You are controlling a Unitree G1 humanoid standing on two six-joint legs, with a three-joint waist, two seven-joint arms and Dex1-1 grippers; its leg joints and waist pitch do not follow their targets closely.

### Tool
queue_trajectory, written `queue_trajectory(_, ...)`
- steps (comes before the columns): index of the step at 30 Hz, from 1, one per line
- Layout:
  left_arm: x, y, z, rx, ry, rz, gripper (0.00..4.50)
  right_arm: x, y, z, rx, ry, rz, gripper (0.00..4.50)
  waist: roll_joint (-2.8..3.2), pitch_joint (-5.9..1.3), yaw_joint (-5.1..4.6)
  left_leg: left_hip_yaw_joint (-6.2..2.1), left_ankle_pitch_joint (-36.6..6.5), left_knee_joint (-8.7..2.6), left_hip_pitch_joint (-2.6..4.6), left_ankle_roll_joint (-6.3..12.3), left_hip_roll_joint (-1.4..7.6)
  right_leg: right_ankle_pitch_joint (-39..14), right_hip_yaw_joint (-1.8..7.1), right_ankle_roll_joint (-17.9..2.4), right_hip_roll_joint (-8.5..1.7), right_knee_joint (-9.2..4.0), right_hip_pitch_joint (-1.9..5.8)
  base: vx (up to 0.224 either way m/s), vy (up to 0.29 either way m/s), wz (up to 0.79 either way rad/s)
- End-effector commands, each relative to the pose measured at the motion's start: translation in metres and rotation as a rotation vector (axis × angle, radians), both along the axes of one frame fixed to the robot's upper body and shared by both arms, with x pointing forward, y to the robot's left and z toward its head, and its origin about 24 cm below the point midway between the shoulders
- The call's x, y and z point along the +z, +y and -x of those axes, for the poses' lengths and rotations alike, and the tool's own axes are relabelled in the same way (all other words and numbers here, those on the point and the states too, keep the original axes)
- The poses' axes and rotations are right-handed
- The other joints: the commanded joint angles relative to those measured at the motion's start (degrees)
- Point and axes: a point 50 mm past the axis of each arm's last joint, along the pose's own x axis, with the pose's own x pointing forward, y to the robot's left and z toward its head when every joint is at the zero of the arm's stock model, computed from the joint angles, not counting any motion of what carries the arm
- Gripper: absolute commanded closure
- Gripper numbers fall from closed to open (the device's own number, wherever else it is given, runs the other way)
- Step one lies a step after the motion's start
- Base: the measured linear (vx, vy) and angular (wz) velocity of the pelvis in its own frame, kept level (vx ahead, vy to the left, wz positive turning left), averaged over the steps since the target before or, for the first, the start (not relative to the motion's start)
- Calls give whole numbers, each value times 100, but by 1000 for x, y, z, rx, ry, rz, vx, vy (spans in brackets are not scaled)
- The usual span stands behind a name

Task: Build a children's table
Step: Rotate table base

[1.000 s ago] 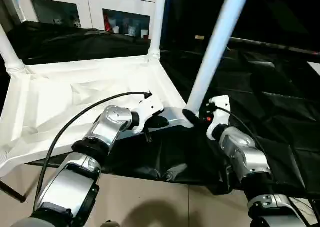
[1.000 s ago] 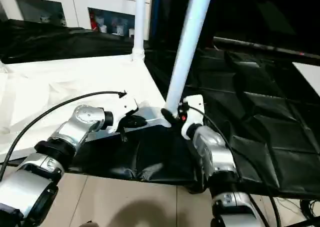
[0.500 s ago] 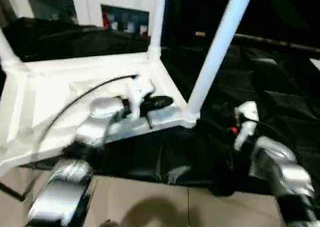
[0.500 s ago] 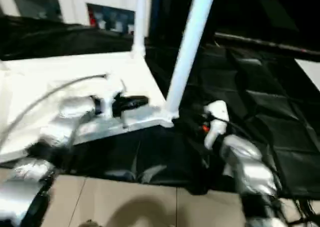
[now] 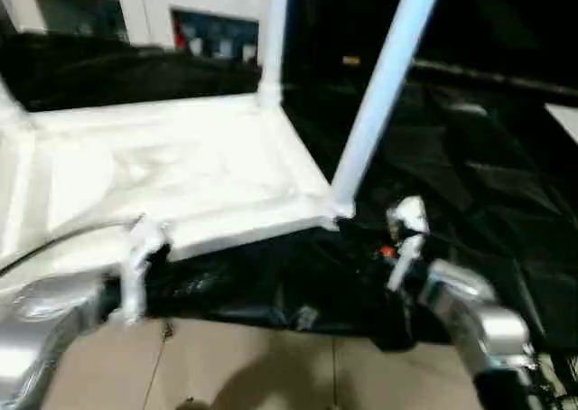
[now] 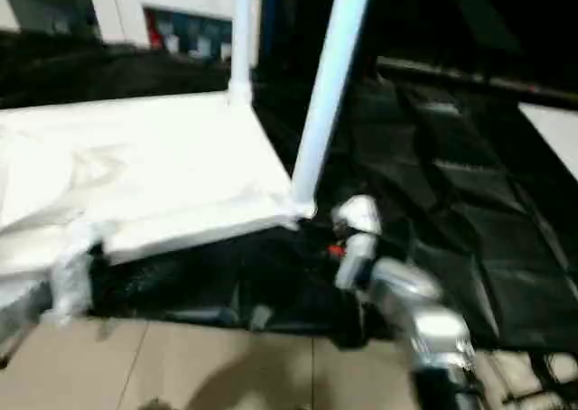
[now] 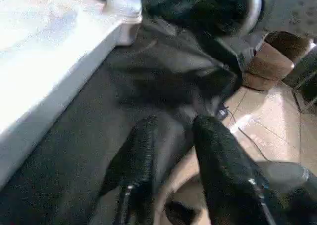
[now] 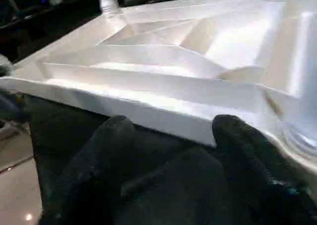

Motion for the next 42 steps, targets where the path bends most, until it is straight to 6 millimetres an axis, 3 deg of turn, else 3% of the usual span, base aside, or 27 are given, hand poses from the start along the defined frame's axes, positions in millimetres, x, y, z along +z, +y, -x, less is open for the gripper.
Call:
queue_trajectory(1, 8, 18, 14, 33, -3, -35, 292, 6, 4, -15, -68, -38, 20, 191, 92, -220, -52, 37, -1697, -416, 19, -26, -11, -1890, 268, -821, -340, -501, 178, 0, 0, 0)
queue_trajectory(3, 13, 36, 31, 60, 27, -72, 261, 11, 12, -26, -89, -36, -12, 225, 120, -219, -54, 36, -1787, -409, 69, -69, -11, -2065, 280, -658, -336, -533, 141, 0, 0, 0)
queue_trajectory(4, 13, 37, 32, 61, 28, -74, 255, 11, 12, -27, -90, -36, -13, 229, 95, -222, -65, 37, -1773, -406, 76, -67, -9, -1999, 285, -669, -336, -526, 132, 0, 0, 0)
queue_trajectory(5, 13, 37, 32, 61, 28, -74, 255, 11, 12, -27, -90, -36, -13, 229, 113, -217, -62, 28, -1759, -429, 63, -65, -10, -1911, 282, -636, -311, -518, 159, 0, 0, 0)
queue_trajectory(6, 19, 51, 50, 95, 83, -104, 248, 13, 14, -37, -137, -36, -24, 239, 158, -213, -5, 67, -1830, -402, 167, -100, 10, -1653, 296, -707, -300, -509, 64, 0, 0, 0)
queue_trajectory(7, 20, 56, 57, 108, 102, -115, 237, 14, 13, -41, -163, -38, -23, 254, 137, -194, -63, 40, -1965, -443, 98, -144, 1, -1613, 284, -794, -291, -478, 110, 0, 0, 0)
queue_trajectory(8, 21, 58, 59, 114, 110, -121, 225, 14, 12, -43, -177, -38, -24, 263, 127, -218, -62, 22, -1957, -453, 75, -181, 2, -1586, 272, -731, -285, -472, 154, 0, 0, 0)
queue_trajectory(10, 23, 64, 67, 137, 129, -135, 212, 14, 9, -49, -228, -40, -23, 273, 109, -213, -59, 51, -1944, -427, 123, -169, -2, -1425, 284, -736, -269, -471, 105, 0, 0, 0)
queue_trajectory(11, 24, 70, 71, 161, 139, -136, 204, 13, 5, -54, -284, -40, -9, 284, 109, -215, -60, 48, -1927, -430, 96, -195, -14, -1391, 293, -755, -276, -457, 129, 0, 0, 0)
queue_trajectory(13, 23, 86, 82, 224, 170, -156, 192, 10, -11, -66, -449, -29, 38, 298, 123, -205, -66, 56, -1960, -422, 93, -210, -28, -1404, 301, -746, -280, -457, 105, 0, 0, 0)
queue_trajectory(14, 21, 95, 89, 260, 189, -173, 179, 7, -23, -73, -551, -12, 71, 309, 125, -233, -44, 56, -1960, -409, 105, -232, -33, -1445, 303, -693, -289, -465, 133, 0, 0, 0)
queue_trajectory(17, 20, 104, 97, 305, 205, -183, 158, 4, -39, -78, -673, 7, 87, 332, 120, -222, -24, 78, -1997, -387, 148, -209, -34, -1344, 311, -656, -257, -464, 102, 0, 0, 0)
queue_trajectory(20, 23, 115, 104, 366, 193, -190, 123, 5, -46, -82, -707, 10, 80, 364, 117, -219, -27, 65, -2058, -395, 112, -164, -39, -1302, 303, -690, -247, -454, 133, 0, 0, 0)
queue_trajectory(21, 24, 117, 105, 372, 191, -194, 123, 6, -45, -83, -694, 8, 75, 364, 66, -229, -22, 64, -2010, -383, 96, -124, -39, -1290, 306, -687, -258, -445, 152, 0, 0, 0)
queue_trajectory(23, 28, 121, 110, 379, 185, -208, 121, 8, -37, -83, -626, -8, 60, 370, 32, -229, -49, 42, -1940, -390, 50, -47, -33, -1388, 309, -668, -279, -449, 194, 0, 0, 0)
queue_trajectory(26, 40, 117, 103, 385, 91, -160, 99, 6, -25, -80, -536, -34, 79, 392, 41, -234, -78, 37, -1931, -390, 57, -40, -26, -1343, 302, -721, -273, -440, 185, 0, 0, 0)
queue_trajectory(27, 46, 114, 96, 386, 37, -131, 84, 4, -20, -78, -497, -39, 83, 405, -41, -232, -104, 48, -1928, -379, 60, -24, -26, -1321, 295, -771, -266, -444, 178, 0, 0, 0)
queue_trajectory(28, 47, 113, 95, 386, 25, -125, 84, 3, -19, -77, -490, -40, 84, 405, 7, -236, -93, 42, -1886, -376, 69, -19, -28, -1255, 303, -818, -274, -423, 174, 0, 0, 0)
queue_trajectory(30, 54, 109, 87, 363, -23, -92, 60, -3, -16, -71, -447, -53, 137, 437, -15, -235, -115, 41, -1860, -378, 64, -20, -23, -1245, 294, -813, -265, -415, 179, 0, 0, 0)
queue_trajectory(32, 57, 107, 83, 354, -54, -77, 45, -9, -17, -67, -450, -43, 170, 448, 17, -238, -87, 52, -1819, -372, 96, -58, -20, -1144, 299, -815, -260, -407, 155, 0, 0, 0)
queue_trajectory(35, 63, 104, 76, 345, -107, -60, 35, -17, -22, -59, -459, -34, 196, 450, -12, -233, -2, 53, -2003, -375, 110, -134, -24, -1274, 297, -754, -265, -417, 160, 0, 0, 0)
queue_trajectory(38, 68, 101, 67, 331, -138, -51, 3, -30, -34, -44, -461, 5, 235, 450, 13, -247, 1, 39, -1919, -379, 86, -159, -36, -1204, 296, -673, -255, -420, 206, 0, 0, 0)
queue_trajectory(42, 67, 100, 65, 318, -141, -47, 1, -35, -38, -36, -428, 7, 264, 450, -12, -252, -21, 34, -1963, -369, 60, -146, -39, -1427, 294, -654, -278, -433, 212, 0, 0, 0)
